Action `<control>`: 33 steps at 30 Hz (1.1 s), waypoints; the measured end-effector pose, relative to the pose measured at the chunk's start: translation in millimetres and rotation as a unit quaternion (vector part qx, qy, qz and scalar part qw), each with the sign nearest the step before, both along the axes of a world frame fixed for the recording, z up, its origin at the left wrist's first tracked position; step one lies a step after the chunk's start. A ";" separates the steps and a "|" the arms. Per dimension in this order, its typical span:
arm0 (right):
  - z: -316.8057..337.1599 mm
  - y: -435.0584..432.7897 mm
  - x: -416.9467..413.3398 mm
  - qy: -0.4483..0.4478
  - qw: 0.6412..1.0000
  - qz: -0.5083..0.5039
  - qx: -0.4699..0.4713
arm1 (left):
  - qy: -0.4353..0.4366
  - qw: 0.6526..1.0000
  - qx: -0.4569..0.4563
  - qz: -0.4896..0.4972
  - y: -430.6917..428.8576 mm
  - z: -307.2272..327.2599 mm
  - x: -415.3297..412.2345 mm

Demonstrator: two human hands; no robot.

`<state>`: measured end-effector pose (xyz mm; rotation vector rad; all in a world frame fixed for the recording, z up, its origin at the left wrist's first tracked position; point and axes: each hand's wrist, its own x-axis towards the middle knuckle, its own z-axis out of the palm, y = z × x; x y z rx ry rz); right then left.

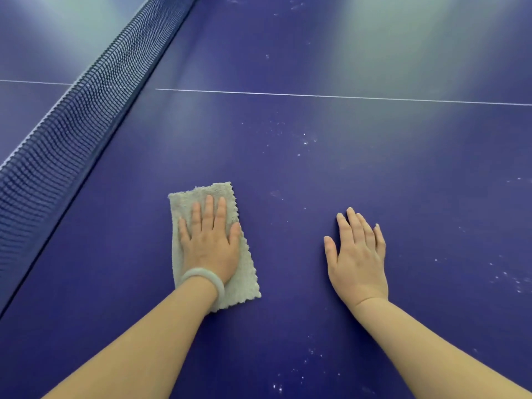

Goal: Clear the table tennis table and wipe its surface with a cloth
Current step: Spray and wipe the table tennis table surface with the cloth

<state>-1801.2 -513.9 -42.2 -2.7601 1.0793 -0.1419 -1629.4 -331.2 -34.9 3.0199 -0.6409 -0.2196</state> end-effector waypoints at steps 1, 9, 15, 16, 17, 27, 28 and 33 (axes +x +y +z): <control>0.5 0.2 0.0 0.000 1.000 -0.001 -0.001 | 0.002 1.000 -0.003 0.012 -16.5 -0.2 5.5; -0.2 -2.0 -1.1 -0.003 1.000 -0.002 0.010 | 0.021 0.957 -0.016 -0.287 -97.8 0.1 -22.0; 2.4 -0.2 -1.6 -0.029 0.999 -0.004 0.026 | 0.012 0.916 -0.018 -0.402 -6.6 -4.9 -5.0; 4.8 -0.8 0.6 -0.040 0.999 -0.009 0.022 | 0.004 0.929 -0.013 -0.369 7.8 -6.2 4.2; 8.5 -3.1 4.7 -0.053 0.998 -0.018 0.023 | -0.001 0.946 -0.010 -0.325 18.2 -6.3 14.6; 19.1 -84.4 112.8 -0.099 0.981 -0.143 0.088 | -0.006 0.997 -0.026 -0.074 -6.2 -6.4 82.0; 13.8 -86.4 116.6 -0.086 0.980 -0.161 0.081 | -0.005 0.997 -0.027 -0.065 -13.0 -7.6 91.8; -1.5 -82.6 120.6 -0.041 0.986 -0.161 0.022 | -0.014 0.997 -0.020 -0.067 -57.0 -8.1 148.8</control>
